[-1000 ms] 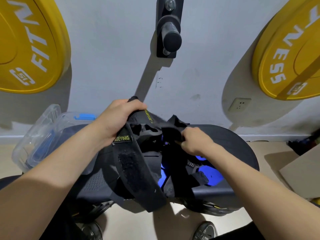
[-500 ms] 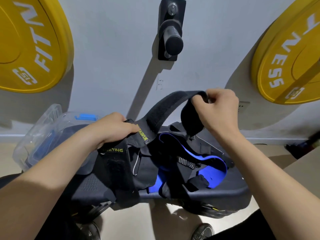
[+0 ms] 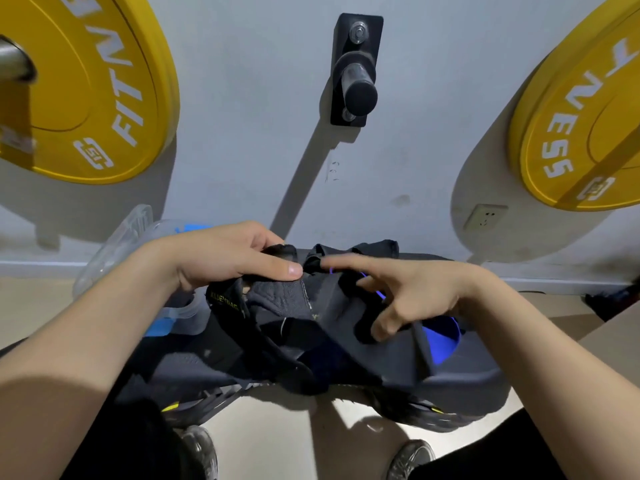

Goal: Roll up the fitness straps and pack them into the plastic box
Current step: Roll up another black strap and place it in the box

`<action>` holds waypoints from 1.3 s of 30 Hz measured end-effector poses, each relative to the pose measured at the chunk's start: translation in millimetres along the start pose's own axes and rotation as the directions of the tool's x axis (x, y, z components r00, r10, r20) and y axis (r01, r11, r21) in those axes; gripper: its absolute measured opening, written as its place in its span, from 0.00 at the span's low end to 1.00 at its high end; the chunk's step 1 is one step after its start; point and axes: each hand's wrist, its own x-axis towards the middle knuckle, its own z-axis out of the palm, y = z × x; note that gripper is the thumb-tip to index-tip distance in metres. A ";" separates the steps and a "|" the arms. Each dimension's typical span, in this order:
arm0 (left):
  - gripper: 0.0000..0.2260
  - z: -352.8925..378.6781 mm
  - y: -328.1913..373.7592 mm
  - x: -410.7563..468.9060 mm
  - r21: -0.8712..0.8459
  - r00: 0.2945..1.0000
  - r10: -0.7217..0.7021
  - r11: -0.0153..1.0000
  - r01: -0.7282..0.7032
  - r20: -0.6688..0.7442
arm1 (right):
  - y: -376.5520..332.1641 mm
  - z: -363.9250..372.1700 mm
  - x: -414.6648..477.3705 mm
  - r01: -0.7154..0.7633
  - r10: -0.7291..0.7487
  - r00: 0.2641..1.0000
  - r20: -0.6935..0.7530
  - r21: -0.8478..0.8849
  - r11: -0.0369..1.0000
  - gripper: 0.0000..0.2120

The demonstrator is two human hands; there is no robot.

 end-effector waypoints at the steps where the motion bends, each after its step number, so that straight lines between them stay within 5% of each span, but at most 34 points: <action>1: 0.13 0.5 -1.5 -4.0 -0.019 1.000 0.013 1.000 -0.013 0.023 | -1.9 4.4 -3.4 -0.029 0.026 0.997 0.075 0.043 0.999 0.45; 3: 0.13 3.6 -3.5 -9.7 -0.016 0.997 0.030 0.999 -0.029 0.067 | -7.6 18.4 -6.7 -0.057 0.051 0.985 0.167 0.033 0.998 0.34; 5: 0.10 11.6 -4.2 -12.3 0.068 0.991 0.038 0.997 -0.048 0.131 | -13.3 35.4 -2.2 -0.010 0.009 0.996 0.088 0.007 1.000 0.32; 9: 0.07 27.5 -6.6 -11.1 0.205 0.988 0.045 0.976 -0.075 0.149 | -23.4 66.8 18.2 0.235 -0.221 0.972 -0.081 0.264 0.935 0.19; 12: 0.18 25.4 -7.0 -16.4 0.308 0.994 0.009 0.951 -0.041 0.106 | -23.7 75.0 22.9 0.267 -0.248 0.959 -0.140 0.140 0.953 0.15; 16: 0.29 16.8 -13.2 -18.7 0.508 0.988 -0.109 0.848 0.150 -0.109 | -8.9 74.6 25.4 0.088 -0.103 0.988 -0.117 -0.120 0.989 0.07; 19: 0.28 11.7 -15.5 -17.4 0.440 0.956 -0.217 0.852 0.284 -0.197 | -3.4 78.5 29.8 -0.007 -0.029 0.994 -0.104 -0.331 0.943 0.08; 24: 0.12 4.7 -20.4 -18.1 0.216 0.978 -0.168 0.957 0.191 -0.122 | -5.4 84.3 41.2 -0.003 -0.005 0.998 -0.062 -0.134 0.991 0.07; 27: 0.11 -4.1 -27.6 -12.3 0.121 0.983 -0.123 0.983 0.140 -0.135 | -3.6 78.7 47.5 0.052 -0.046 0.997 -0.068 0.084 0.995 0.05; 34: 0.17 -16.1 -39.2 0.0 0.149 0.836 0.051 0.988 0.037 -0.547 | -20.5 60.1 39.5 0.212 -0.141 0.977 -0.162 0.634 0.744 0.14; 39: 0.14 -11.3 -26.5 3.4 0.087 0.766 0.097 0.995 -0.054 -0.636 | -37.3 61.0 35.0 0.283 -0.155 0.951 -0.269 0.547 0.788 0.11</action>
